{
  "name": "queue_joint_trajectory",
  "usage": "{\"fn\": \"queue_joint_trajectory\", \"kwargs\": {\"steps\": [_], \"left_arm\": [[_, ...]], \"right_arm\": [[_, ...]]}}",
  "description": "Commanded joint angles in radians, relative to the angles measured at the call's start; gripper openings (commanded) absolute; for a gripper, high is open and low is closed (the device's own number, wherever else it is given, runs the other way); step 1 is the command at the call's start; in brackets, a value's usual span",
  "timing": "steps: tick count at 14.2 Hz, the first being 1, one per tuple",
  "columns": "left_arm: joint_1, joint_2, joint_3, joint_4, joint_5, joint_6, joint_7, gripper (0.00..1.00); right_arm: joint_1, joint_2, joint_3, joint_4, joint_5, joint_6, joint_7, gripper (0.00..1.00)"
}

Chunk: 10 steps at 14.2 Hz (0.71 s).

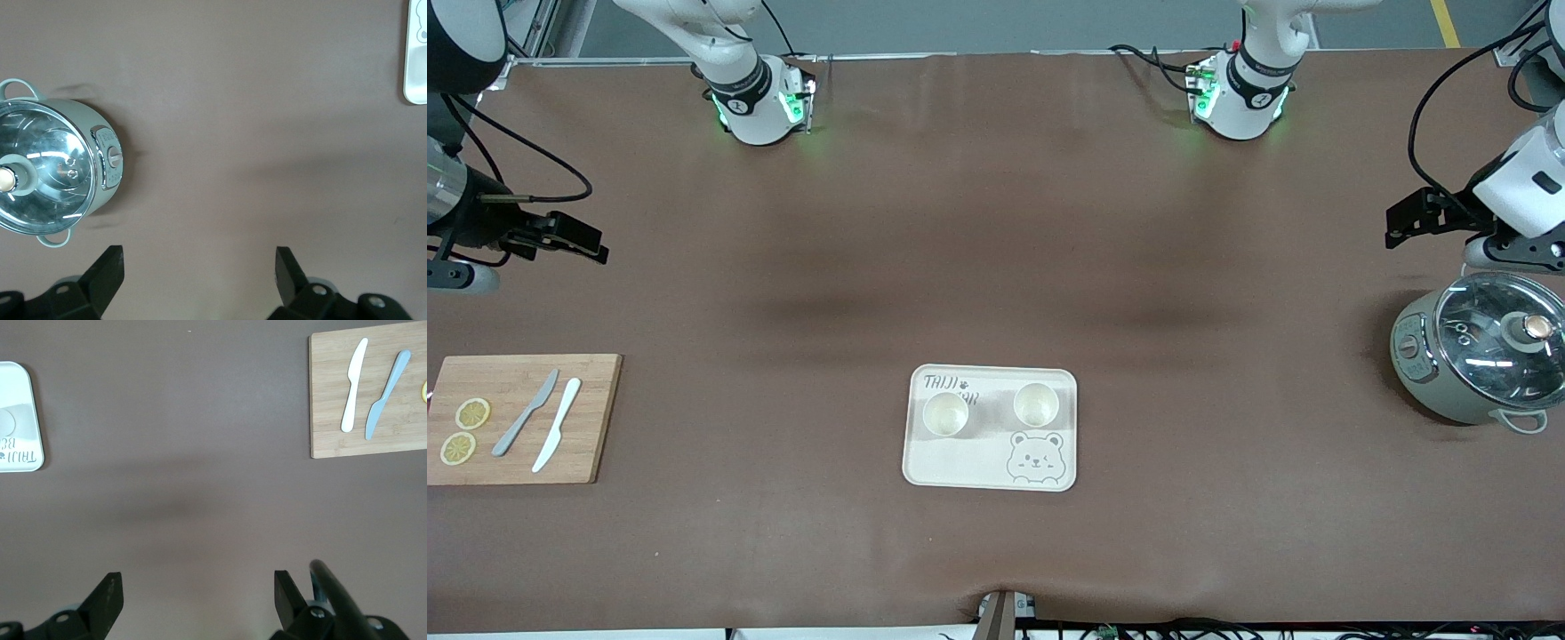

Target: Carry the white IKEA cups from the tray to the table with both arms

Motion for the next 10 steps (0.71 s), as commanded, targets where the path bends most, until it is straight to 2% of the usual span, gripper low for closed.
{"fn": "queue_joint_trajectory", "kwargs": {"steps": [1, 10], "left_arm": [[-0.008, 0.009, 0.001, 0.019, 0.018, -0.008, -0.001, 1.0], [-0.012, 0.012, -0.004, 0.034, 0.009, -0.006, -0.012, 1.0]], "right_arm": [[-0.008, -0.028, 0.008, -0.03, 0.016, 0.014, 0.006, 1.0], [-0.003, -0.028, 0.008, -0.032, 0.016, 0.014, 0.006, 1.0]]}}
